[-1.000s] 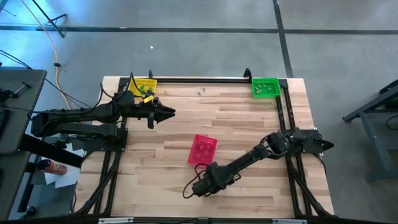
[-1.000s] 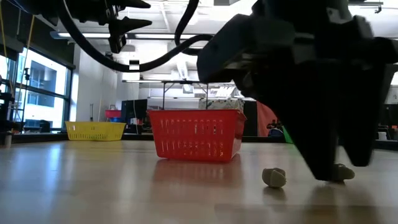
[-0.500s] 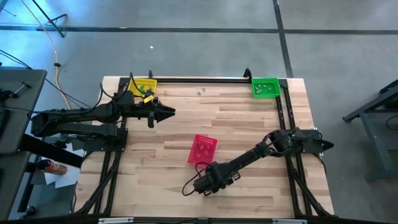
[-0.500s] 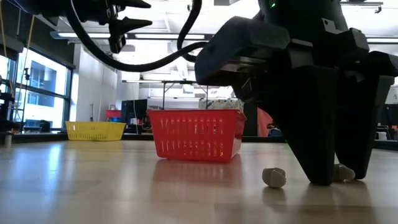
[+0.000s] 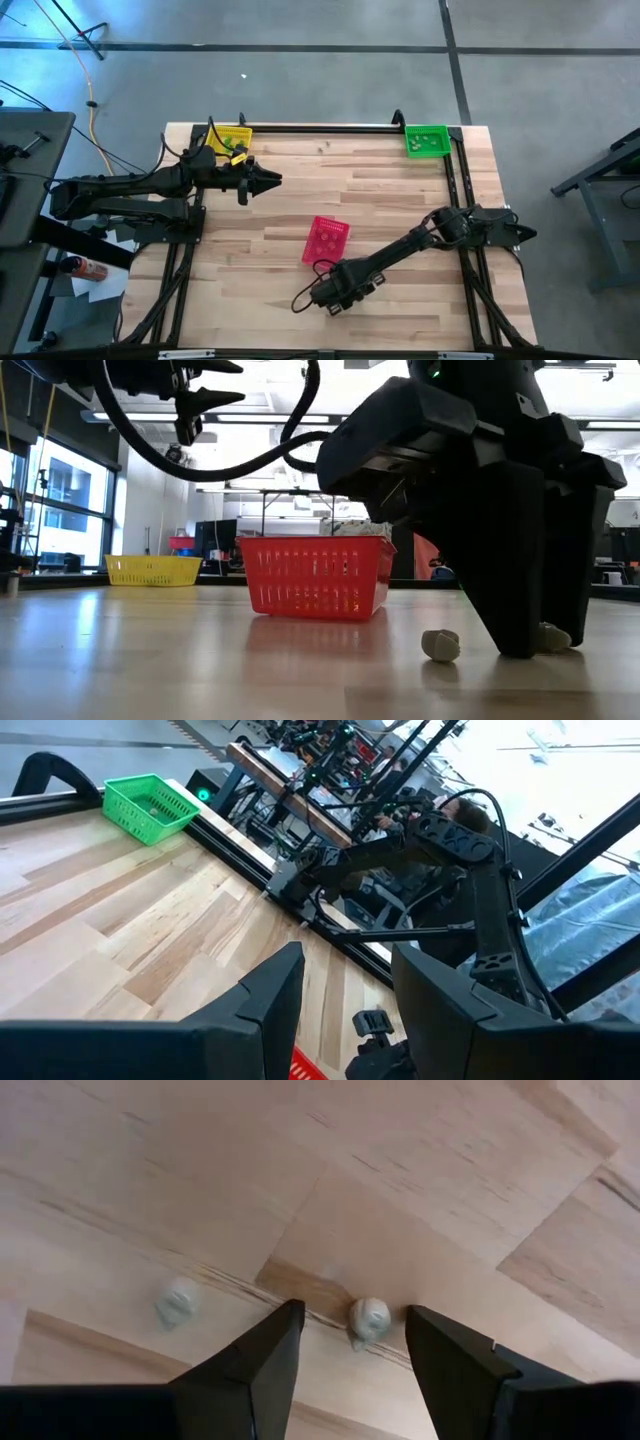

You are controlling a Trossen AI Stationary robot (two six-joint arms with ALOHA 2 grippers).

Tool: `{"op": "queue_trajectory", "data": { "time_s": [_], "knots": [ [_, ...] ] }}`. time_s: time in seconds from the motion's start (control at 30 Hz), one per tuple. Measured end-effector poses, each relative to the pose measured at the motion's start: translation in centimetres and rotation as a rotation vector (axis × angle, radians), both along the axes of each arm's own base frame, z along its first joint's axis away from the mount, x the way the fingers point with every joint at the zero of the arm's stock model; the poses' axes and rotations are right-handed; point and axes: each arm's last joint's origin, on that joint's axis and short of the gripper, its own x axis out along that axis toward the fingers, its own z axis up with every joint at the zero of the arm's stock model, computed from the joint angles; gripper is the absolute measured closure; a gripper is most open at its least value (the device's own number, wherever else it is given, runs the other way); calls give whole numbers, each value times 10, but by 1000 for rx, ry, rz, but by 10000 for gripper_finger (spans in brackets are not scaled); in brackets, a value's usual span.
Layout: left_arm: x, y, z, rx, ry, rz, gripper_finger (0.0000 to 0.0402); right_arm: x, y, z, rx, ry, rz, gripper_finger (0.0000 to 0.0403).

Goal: Sort Halloween decoration
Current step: Put the white skull toy into the green bin

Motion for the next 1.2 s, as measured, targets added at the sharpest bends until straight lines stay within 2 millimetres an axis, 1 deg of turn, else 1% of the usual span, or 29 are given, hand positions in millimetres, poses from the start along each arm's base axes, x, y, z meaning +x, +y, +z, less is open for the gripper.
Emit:
{"op": "queue_trajectory", "data": {
  "time_s": [0.07,0.17,0.27,0.4,0.47,0.5,0.57,0.63,0.7,0.8,0.87,0.97,1.03,1.07,1.13,1.2],
  "knots": [
    [0,0,0,0,0,0,257,-2,-3,8,-14,-12,19,220],
    [0,0,0,0,-1,0,257,-14,-7,21,-83,40,47,220],
    [0,0,0,1,-1,1,257,-18,-6,40,-90,-8,81,220],
    [0,0,0,6,-4,1,257,-16,-4,48,-84,-89,98,220],
    [0,0,1,7,-6,1,257,-18,-6,58,-110,-112,96,220],
    [0,0,1,7,-6,1,257,-20,-8,62,-124,-106,92,220],
    [0,0,1,7,-7,1,257,-25,-11,63,-170,-69,94,220],
    [0,0,1,8,-7,1,257,-35,-14,68,-240,-15,118,220],
    [0,0,1,8,-8,1,257,-50,-18,75,-266,14,127,223],
    [0,0,1,9,-8,1,257,-84,-32,75,-277,43,57,235],
    [0,0,1,7,-8,2,257,-112,-44,75,-242,-6,-52,246],
    [0,0,1,4,-8,3,257,-152,-66,78,-203,-136,-267,262],
    [0,1,1,9,-8,8,257,-172,-81,76,-172,-231,-379,268],
    [0,1,1,9,-8,13,257,-181,-89,75,-160,-252,-434,269],
    [0,1,1,9,-8,21,257,-198,-105,69,-146,-256,-545,269],
    [0,1,1,5,-12,32,257,-208,-117,62,-133,-263,-637,269]
  ]
}}
